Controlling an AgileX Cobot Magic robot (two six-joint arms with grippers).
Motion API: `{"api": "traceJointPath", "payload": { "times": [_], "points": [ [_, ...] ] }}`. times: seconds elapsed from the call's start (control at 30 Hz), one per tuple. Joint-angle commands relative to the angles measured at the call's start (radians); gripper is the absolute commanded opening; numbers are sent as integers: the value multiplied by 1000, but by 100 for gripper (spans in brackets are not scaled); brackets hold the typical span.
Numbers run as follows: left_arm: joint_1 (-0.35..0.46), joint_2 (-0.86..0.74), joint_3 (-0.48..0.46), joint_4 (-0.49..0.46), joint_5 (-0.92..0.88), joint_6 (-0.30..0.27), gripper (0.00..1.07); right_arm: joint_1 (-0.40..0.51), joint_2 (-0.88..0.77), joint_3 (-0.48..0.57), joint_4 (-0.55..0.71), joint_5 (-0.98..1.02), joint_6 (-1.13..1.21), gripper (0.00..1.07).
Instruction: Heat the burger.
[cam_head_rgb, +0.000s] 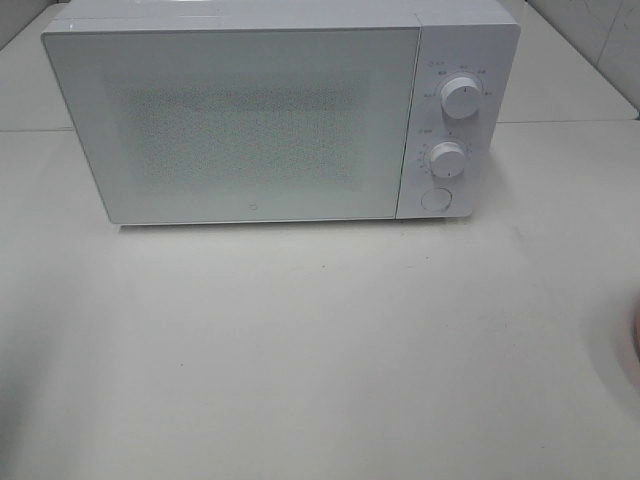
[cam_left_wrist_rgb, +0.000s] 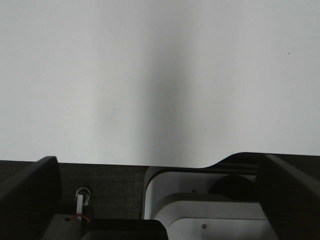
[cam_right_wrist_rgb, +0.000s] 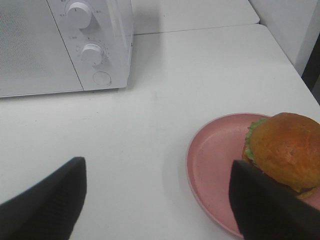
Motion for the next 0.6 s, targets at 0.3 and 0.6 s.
{"api": "traceJointPath", "payload": {
  "times": [0.3, 0.6],
  "points": [
    [3, -494, 148, 57, -23, 5, 98, -4, -26, 1, 1, -7, -11, 76],
    [3, -778, 193, 24, -111, 52, 98, -4, -26, 1, 1, -7, -11, 76]
  ]
}}
